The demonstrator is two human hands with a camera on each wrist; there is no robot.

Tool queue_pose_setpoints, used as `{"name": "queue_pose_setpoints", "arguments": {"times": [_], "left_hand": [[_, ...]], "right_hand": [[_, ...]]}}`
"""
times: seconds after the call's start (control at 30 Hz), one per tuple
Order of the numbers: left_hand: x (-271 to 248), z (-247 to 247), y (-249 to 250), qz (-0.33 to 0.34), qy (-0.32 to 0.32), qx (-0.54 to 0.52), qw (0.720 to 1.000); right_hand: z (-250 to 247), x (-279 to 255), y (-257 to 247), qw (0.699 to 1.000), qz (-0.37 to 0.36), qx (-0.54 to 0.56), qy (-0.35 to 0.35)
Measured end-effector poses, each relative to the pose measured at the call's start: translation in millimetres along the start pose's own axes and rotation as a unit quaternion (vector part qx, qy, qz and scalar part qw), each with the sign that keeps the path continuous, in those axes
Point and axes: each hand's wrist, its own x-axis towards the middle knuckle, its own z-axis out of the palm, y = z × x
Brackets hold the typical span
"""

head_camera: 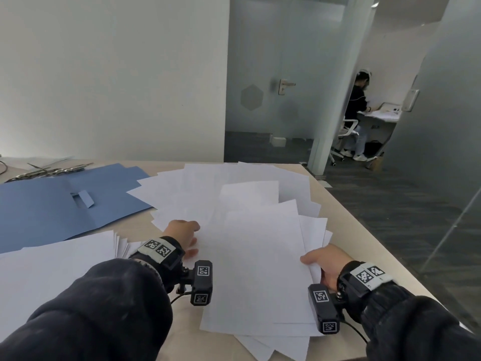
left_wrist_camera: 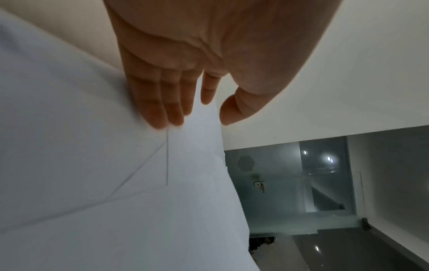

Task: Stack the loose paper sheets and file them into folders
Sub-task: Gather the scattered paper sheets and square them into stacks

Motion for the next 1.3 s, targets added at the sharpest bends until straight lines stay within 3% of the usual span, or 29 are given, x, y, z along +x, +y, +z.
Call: {"name": "queue_pose_setpoints", "arguments": {"times": [0.2, 0.37, 0.5, 0.6, 0.77, 0.87, 1.1, 1.3], "left_hand": [[10, 7, 3, 0.01, 0.051, 0.049, 0.997], [1, 13, 5, 0.03, 0.07, -0.005, 0.997], [7, 11, -3, 0.017, 0.039, -0.067, 0.997], [8, 8, -5, 0.018, 0.031, -0.053, 0.998], [11, 0, -12, -0.009, -0.003, -0.041, 0.999], [10, -6, -15, -0.019, -0.015, 0.0, 1.0], [-1, -18, -6, -0.055, -0.09, 0.125, 0.987], [-17, 0, -6, -0.033, -0.124, 0.171, 0.977]], "right_hand": [[-12, 16, 10, 0.999, -0.019, 0.043, -0.009], [-11, 5, 2, 0.995, -0.021, 0.094, -0.022], [-8, 3, 1, 0.991, -0.038, 0.118, -0.056], [-5, 1, 2, 0.989, -0.044, 0.119, -0.08], [-8, 17, 6, 0.989, -0.066, 0.131, -0.009], [-8, 18, 4, 0.986, -0.05, 0.16, 0.017], [6, -1, -4, 0.993, -0.03, 0.109, -0.045], [15, 17, 4, 0.994, -0.042, 0.098, -0.027]]}}
